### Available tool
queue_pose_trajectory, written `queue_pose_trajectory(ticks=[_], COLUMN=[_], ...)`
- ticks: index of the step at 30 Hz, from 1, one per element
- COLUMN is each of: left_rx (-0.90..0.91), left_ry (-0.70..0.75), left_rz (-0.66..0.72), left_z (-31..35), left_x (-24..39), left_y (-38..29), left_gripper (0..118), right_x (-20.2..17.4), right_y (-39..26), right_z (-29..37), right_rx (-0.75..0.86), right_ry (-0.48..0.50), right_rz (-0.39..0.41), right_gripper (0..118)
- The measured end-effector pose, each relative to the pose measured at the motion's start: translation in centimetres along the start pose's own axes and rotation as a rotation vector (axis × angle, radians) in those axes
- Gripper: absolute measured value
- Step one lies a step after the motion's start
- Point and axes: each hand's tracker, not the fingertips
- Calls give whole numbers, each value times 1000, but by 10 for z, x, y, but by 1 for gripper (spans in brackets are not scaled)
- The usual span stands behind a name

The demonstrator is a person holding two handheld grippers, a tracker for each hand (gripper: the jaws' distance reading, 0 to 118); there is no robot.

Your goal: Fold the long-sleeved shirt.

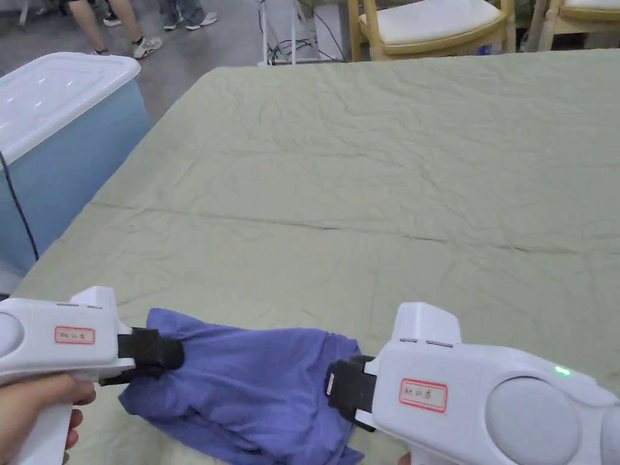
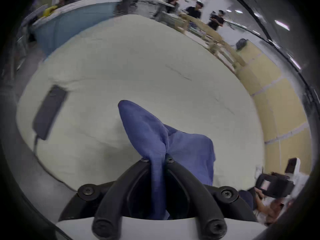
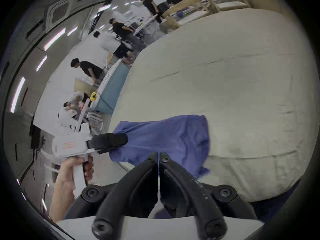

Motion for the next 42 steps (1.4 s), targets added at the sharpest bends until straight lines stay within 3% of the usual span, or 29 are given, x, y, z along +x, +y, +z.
queue_pose_trajectory(ticks=[5,6,8,9,11,15,16,18,19,20,21,23,25,27,30,32,35,38,42], left_rx=[-38,-37,24,86,194,156,142,88,68,92,149,292,424,556,753,860,971,1043,1012], left_ry=[98,115,293,351,312,164,147,137,128,99,63,68,-16,-113,-165,-187,-239,-210,-268], left_rz=[-4,-20,-139,-172,-178,-89,-93,-112,-128,-166,-226,-331,-377,-359,-382,-351,-351,-455,-392], left_z=[-1,-3,-5,-2,12,29,23,30,36,50,63,92,124,162,204,223,242,245,246], left_x=[-63,-71,-69,-69,-62,-24,-46,-19,-5,19,40,84,122,169,235,265,319,356,375], left_y=[7,7,2,-1,1,-16,-8,-13,-16,-26,-33,-47,-55,-67,-90,-97,-121,-134,-138], left_gripper=[9,20,101,118,109,110,109,101,67,15,3,2,2,2,2,2,2,2,2], right_x=[-35,-41,-47,-48,-48,-42,-40,-31,-26,-19,-9,12,29,37,39,37,30,20,7], right_y=[-3,-3,-5,-6,-7,-5,-3,0,2,6,9,16,22,25,20,13,5,1,1], right_z=[-36,-41,-47,-48,-46,-27,-20,4,18,37,59,111,170,232,302,339,376,393,399], right_rx=[-65,-73,-84,-90,-95,-69,-57,-21,-3,22,62,174,326,501,698,825,972,1074,1083], right_ry=[49,48,51,50,46,13,3,-10,-11,-11,-17,-68,-206,-387,-513,-574,-602,-579,-550], right_rz=[13,21,40,46,52,61,63,58,59,63,71,96,152,222,353,384,418,418,471], right_gripper=[5,5,5,5,5,5,5,5,5,5,5,5,5,5,5,5,5,5,5])
